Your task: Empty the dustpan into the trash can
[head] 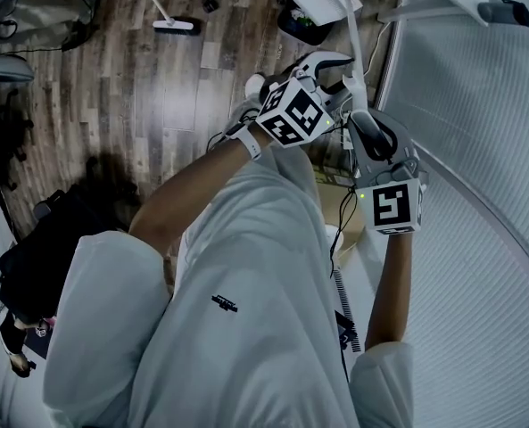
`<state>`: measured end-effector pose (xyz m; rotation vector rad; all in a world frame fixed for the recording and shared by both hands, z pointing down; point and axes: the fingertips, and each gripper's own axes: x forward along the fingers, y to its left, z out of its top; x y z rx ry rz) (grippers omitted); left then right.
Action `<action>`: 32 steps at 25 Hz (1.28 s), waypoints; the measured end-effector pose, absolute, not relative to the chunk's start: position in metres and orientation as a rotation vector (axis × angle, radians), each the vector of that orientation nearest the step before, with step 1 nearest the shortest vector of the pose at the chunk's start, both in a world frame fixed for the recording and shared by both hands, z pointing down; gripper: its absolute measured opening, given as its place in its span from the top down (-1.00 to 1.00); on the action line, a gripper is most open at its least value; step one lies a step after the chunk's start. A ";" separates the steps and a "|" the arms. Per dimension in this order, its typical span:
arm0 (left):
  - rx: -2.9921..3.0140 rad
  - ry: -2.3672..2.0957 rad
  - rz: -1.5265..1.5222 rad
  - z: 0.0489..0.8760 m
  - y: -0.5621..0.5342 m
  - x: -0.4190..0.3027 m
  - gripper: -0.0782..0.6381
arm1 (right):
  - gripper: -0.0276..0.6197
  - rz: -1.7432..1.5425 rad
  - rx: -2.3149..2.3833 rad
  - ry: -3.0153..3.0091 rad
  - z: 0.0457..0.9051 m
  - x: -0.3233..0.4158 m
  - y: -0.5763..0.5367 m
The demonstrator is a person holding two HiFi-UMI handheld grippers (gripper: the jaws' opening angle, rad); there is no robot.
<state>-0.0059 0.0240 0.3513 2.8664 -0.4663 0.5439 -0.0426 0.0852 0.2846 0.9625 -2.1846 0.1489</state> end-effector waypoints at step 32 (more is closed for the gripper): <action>2.997 -0.420 0.435 0.288 -0.059 0.062 0.51 | 0.68 0.455 1.211 -2.201 0.212 0.017 -0.013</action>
